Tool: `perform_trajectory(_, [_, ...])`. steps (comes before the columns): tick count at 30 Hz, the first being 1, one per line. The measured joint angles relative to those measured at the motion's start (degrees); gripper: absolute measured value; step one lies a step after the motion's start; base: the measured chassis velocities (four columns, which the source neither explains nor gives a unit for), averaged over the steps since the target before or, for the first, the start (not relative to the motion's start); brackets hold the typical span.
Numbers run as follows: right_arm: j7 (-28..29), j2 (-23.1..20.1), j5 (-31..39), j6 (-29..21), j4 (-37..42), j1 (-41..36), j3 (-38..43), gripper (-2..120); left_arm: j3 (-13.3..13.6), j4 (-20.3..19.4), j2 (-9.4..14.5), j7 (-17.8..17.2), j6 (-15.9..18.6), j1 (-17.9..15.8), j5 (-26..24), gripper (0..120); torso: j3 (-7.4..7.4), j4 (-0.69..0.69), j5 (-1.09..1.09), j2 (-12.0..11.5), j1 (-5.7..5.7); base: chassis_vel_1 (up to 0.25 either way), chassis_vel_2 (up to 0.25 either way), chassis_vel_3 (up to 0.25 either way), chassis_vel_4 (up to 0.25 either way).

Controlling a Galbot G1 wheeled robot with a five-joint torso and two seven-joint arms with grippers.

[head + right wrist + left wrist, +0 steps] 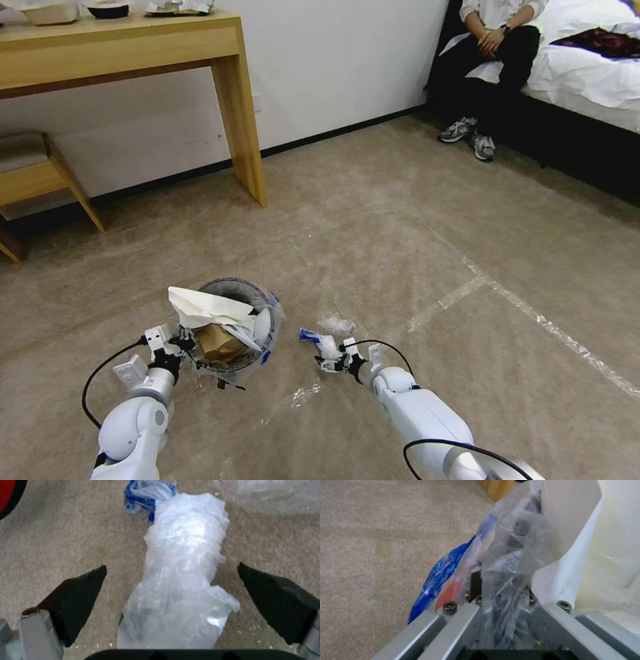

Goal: Pick up the trash bin and place the garbage on the floor into it.

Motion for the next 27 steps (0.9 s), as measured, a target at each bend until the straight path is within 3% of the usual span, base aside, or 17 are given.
perform_trajectory(27, [1.7, 1.0, 0.0, -0.8, -2.6, 0.1, 0.7, 100, 0.7, -0.7, -0.7, 0.0, -0.2, 0.8, 0.9, 1, -0.01, -0.01, 0.00, 0.0, -0.01, 0.000, 0.000, 0.000, 0.000])
